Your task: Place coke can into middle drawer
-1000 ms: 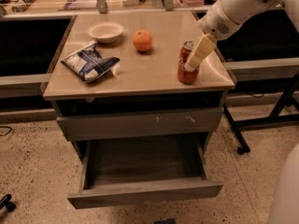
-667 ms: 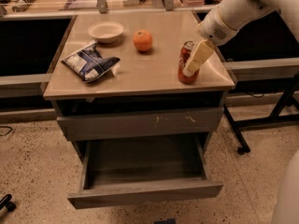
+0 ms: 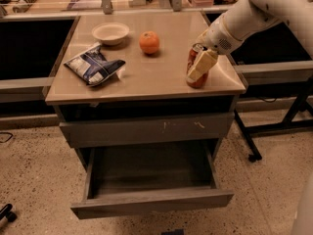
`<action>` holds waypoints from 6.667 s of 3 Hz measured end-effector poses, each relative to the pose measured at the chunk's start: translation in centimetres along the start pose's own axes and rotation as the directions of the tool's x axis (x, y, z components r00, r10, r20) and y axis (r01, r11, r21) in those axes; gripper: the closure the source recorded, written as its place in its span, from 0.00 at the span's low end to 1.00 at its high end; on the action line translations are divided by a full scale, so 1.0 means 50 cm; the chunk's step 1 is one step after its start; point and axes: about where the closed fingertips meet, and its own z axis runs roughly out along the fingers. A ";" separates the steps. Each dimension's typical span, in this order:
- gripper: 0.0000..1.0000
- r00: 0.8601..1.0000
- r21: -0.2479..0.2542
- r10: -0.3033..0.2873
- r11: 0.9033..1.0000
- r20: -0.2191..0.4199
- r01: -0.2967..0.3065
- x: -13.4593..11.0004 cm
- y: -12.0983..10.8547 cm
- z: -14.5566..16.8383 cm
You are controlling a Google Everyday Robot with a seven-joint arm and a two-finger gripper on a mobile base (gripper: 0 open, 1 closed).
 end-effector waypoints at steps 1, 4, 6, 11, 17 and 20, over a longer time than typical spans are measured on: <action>0.42 1.000 0.001 0.000 1.000 0.001 0.000 0.000 0.000 0.001; 1.00 0.998 -0.008 -0.056 0.998 0.023 0.056 -0.025 0.034 -0.015; 1.00 0.986 -0.015 -0.150 0.988 0.070 0.151 -0.045 0.151 -0.089; 1.00 0.978 -0.153 -0.161 0.972 0.129 0.180 0.177 0.433 0.129; 1.00 0.965 -0.083 -0.196 0.974 0.175 0.213 0.274 0.413 0.499; 1.00 0.961 -0.130 -0.211 0.963 0.178 0.236 0.360 0.421 0.651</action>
Offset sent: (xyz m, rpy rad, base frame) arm 0.0004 0.0004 -0.0003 0.0009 -0.0012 0.0001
